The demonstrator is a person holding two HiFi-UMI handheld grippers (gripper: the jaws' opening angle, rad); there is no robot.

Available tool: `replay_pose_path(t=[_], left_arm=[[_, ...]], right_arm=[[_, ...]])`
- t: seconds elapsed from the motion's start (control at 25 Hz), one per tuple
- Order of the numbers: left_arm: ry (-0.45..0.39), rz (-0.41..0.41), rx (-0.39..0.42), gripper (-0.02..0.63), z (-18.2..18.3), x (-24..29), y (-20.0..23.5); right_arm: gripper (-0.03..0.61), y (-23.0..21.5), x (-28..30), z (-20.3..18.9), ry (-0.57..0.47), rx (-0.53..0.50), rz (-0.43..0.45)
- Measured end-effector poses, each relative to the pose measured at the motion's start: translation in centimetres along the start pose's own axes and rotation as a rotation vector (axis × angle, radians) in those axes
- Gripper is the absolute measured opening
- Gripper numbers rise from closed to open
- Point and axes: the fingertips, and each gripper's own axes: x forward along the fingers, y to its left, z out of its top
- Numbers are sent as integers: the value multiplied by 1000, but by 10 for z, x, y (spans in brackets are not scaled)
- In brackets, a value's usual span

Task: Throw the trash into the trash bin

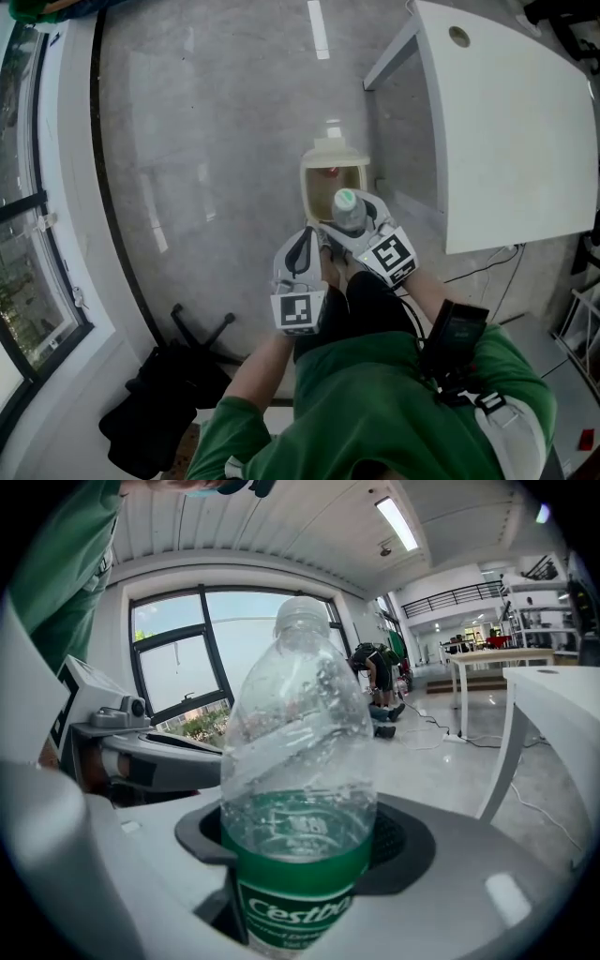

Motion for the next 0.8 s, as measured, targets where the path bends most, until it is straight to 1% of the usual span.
replay_pose_path(t=[0.16, 0.28, 0.48, 0.6, 0.8], left_arm=[[38, 0, -13, 6, -25, 13, 4], [50, 6, -20, 6, -43, 28, 11], [79, 26, -36, 6, -74, 47, 25], [60, 38, -56, 6, -88, 61, 33], [109, 56, -64, 6, -119, 73, 39]], right_arm=[[325, -8, 17, -32, 30, 1, 7], [325, -17, 32, -55, 44, -4, 20], [325, -25, 57, -105, 88, -3, 42], [325, -33, 70, -133, 109, -15, 53], [325, -44, 89, -171, 140, -25, 61]])
